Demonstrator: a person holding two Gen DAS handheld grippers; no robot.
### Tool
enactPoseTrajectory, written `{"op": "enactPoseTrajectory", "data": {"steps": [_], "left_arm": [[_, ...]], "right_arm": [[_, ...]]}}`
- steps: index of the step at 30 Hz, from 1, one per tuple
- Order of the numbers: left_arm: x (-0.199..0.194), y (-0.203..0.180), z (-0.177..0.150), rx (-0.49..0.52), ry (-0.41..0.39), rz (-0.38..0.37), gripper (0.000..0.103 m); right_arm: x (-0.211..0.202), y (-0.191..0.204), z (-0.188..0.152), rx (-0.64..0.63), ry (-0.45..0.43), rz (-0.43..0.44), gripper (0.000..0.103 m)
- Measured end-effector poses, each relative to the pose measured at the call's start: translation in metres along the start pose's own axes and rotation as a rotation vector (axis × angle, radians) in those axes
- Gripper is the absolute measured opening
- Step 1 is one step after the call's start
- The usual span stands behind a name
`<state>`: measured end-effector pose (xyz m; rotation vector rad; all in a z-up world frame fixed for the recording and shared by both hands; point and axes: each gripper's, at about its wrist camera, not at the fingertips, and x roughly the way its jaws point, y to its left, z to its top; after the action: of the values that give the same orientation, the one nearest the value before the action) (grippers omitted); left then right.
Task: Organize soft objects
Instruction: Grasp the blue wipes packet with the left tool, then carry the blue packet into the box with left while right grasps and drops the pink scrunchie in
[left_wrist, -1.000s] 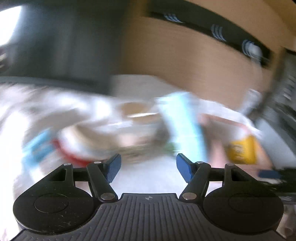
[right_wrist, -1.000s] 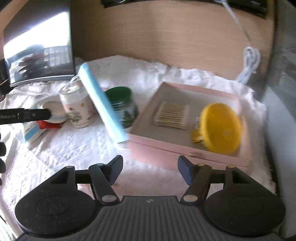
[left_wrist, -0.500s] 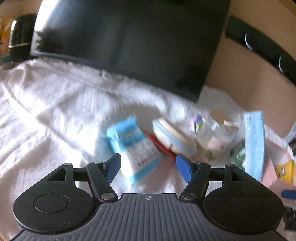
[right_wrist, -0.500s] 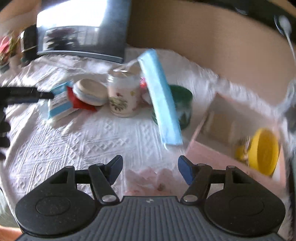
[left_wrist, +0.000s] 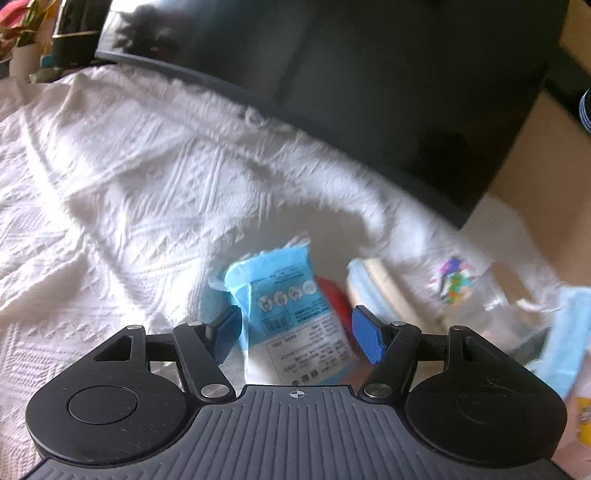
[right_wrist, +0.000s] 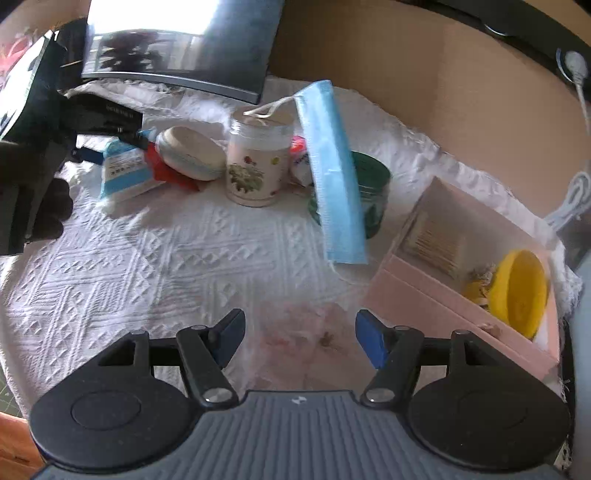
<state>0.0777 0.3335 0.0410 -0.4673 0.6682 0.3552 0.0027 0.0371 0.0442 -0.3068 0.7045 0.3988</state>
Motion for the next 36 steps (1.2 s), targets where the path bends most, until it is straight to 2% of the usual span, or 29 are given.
{"op": "enactPoseTrajectory", "data": {"steps": [2,6,9,15,20,29,32,36], "left_arm": [[0.009,-0.002,0.000,0.010,0.014,0.018,0.076],[0.016,0.002,-0.001,0.003,0.019,0.029,0.076],[0.010,0.009,-0.002,0.008,0.016,0.004,0.068],[-0.012,0.027,-0.012,0.050,0.036,-0.046,0.061],[-0.038,0.047,-0.023,0.061,0.045,-0.076,0.061],[-0.089,0.073,-0.026,0.065,-0.001,-0.116,0.060],[-0.101,0.071,-0.026,0.070,-0.006,-0.148,0.060],[-0.111,0.053,-0.034,0.129,0.036,-0.245,0.060]], "right_arm": [[-0.001,-0.005,-0.002,0.017,0.004,-0.011,0.067],[-0.004,-0.016,-0.007,0.051,0.005,-0.039,0.067],[-0.006,-0.022,-0.010,0.073,0.005,-0.053,0.067],[-0.004,-0.026,-0.009,0.100,0.000,-0.048,0.067],[-0.001,-0.020,-0.002,0.079,-0.019,-0.029,0.067],[0.001,-0.011,0.003,0.039,-0.051,0.034,0.069],[0.006,-0.007,0.001,0.027,-0.043,0.038,0.069],[0.015,-0.005,-0.003,0.022,-0.038,0.030,0.070]]}}
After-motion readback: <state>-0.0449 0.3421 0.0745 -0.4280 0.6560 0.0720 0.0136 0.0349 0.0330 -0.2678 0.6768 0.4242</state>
